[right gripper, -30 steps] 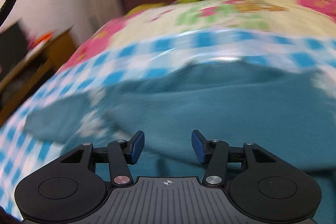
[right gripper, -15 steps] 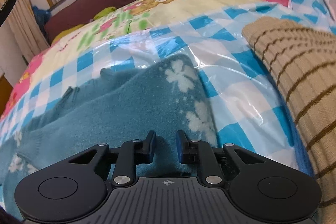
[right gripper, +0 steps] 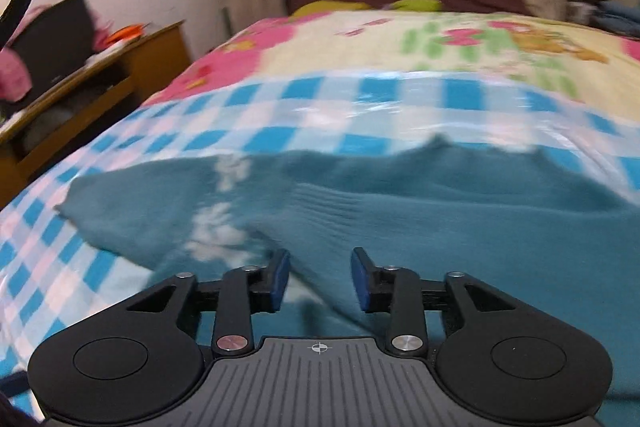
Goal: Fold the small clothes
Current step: 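Grasp the other sleeve cuff with the left tool, fold it across the body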
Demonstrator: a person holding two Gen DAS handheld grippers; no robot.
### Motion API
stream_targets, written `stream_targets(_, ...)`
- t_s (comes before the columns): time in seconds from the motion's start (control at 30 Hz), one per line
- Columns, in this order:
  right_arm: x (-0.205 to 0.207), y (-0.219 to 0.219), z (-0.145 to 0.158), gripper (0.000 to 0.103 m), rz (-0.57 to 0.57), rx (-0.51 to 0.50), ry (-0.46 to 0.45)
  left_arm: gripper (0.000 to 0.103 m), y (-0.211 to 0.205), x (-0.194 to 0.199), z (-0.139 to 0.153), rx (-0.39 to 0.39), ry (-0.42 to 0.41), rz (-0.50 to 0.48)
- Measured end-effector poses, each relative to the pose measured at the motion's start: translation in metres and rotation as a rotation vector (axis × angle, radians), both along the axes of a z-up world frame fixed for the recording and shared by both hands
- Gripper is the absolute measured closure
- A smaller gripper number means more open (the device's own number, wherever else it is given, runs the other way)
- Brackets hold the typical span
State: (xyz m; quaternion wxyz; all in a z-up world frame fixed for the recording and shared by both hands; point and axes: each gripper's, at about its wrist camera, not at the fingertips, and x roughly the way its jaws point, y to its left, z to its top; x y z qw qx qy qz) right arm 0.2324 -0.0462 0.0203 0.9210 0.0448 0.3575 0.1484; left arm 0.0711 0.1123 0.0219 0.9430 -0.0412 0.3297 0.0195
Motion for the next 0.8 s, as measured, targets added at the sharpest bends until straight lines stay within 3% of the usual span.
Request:
stream_targets(0.1,0.001,0.025,-0.006,0.052,0.079,-0.092,-0.048,0.000,0.021,0.009,0.001,0.016,-0.004,0.039)
stream_targets(0.13,0.002,0.032,-0.010,0.052,0.095,-0.144,-0.068,0.000,0.027,0.012,0.001,0.022,-0.005,0.048)
stream_targets(0.2,0.009,0.040,-0.019,0.058,0.086,-0.216,-0.070,0.000,0.036,0.019,0.003,0.031,-0.010,0.065)
stream_targets(0.23,0.014,0.040,-0.023,0.078,0.073,-0.222,-0.049,0.000,0.041,0.022,0.004,0.029,-0.014,0.071)
stream_targets(0.27,0.019,0.039,-0.027,0.082,0.052,-0.210,-0.023,0.000,0.046,0.026,0.005,0.021,-0.016,0.079)
stream_targets(0.37,0.013,0.032,-0.029,0.087,0.026,-0.172,-0.021,0.000,0.064,0.037,0.006,0.003,-0.026,0.111)
stream_targets(0.53,0.003,0.032,-0.033,0.084,0.051,-0.166,-0.043,0.000,0.106,0.065,0.005,0.047,-0.067,0.219)
stream_targets(0.8,-0.010,0.021,-0.028,0.072,0.021,-0.003,-0.033,0.003,0.208,0.117,-0.009,-0.232,-0.037,0.445)
